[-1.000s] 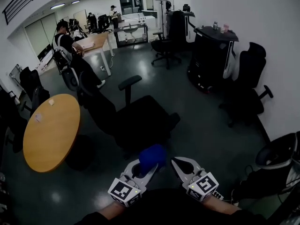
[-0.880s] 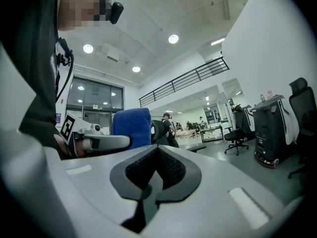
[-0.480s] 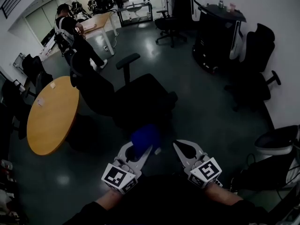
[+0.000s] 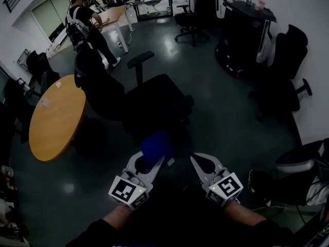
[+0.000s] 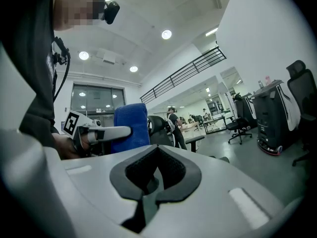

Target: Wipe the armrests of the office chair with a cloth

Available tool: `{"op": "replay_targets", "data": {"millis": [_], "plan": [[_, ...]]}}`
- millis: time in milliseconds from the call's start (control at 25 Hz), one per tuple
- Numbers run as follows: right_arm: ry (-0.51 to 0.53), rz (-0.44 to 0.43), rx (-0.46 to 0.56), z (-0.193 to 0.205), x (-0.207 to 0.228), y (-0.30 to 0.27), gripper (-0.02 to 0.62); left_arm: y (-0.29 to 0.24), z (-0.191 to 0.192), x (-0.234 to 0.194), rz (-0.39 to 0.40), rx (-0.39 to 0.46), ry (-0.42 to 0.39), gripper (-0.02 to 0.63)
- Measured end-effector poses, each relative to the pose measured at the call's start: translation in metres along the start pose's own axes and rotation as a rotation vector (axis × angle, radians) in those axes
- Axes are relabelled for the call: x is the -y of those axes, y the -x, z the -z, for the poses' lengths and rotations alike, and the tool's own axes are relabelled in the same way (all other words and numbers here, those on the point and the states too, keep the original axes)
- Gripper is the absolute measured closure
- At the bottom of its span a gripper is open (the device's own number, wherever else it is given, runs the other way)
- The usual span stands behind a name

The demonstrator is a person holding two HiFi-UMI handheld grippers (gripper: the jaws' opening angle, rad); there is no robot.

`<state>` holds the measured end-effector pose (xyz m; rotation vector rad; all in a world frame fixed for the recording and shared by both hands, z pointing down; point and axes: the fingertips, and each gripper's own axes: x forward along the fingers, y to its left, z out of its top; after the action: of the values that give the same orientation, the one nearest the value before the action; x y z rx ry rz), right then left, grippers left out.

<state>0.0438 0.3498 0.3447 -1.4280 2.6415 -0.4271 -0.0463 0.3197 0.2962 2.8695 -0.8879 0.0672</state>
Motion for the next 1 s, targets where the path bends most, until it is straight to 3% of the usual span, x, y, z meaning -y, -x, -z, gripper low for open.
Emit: {"op": "replay_targets", "data": {"millis": [160, 440, 1000], "plan": [[0.026, -0.019, -0.024, 0.005, 0.005, -0.008, 0.591, -0.005, 0.007, -0.012, -0.007, -0.007, 0.019, 0.489], [0.033, 0.031, -0.07, 0.004, 0.025, -0.036, 0.591, -0.027, 0.007, -0.053, 0.008, 0.016, 0.063, 0.488], [0.038, 0.178, -0.152, -0.011, 0.088, -0.161, 0.591, -0.101, 0.026, -0.205, 0.078, 0.024, 0.142, 0.488]]}}
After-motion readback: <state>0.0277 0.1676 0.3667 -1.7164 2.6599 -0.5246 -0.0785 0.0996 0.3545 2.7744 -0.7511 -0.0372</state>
